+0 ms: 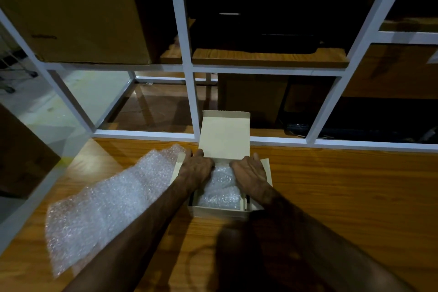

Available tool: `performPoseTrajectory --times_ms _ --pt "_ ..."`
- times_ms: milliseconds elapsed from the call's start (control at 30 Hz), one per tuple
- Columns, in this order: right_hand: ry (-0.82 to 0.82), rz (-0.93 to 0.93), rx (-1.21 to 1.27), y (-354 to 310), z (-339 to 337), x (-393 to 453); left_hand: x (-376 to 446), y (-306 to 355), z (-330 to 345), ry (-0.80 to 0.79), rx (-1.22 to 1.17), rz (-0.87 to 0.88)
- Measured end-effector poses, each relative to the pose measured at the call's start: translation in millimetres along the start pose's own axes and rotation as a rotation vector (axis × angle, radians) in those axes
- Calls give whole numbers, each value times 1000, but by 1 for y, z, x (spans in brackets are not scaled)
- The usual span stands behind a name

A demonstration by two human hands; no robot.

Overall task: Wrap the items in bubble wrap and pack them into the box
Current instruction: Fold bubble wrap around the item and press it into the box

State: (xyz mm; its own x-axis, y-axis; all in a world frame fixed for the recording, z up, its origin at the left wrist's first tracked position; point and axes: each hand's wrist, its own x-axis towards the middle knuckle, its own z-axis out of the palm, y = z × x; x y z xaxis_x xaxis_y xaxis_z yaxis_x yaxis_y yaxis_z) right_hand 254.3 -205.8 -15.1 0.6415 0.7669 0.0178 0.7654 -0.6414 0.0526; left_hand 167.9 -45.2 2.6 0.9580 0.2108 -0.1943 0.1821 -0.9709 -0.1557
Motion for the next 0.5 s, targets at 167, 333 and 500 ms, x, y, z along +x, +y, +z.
performPoseTrajectory --times_ms 167,333,500 --pt "43 96 32 -5 -1 -2 -7 -9 12 243 -222 -56" --pt "117 103 112 -5 -9 -11 -24 -1 7 312 -222 20" --pt "-36 -96 262 -21 6 -37 -30 19 34 254 -237 219"
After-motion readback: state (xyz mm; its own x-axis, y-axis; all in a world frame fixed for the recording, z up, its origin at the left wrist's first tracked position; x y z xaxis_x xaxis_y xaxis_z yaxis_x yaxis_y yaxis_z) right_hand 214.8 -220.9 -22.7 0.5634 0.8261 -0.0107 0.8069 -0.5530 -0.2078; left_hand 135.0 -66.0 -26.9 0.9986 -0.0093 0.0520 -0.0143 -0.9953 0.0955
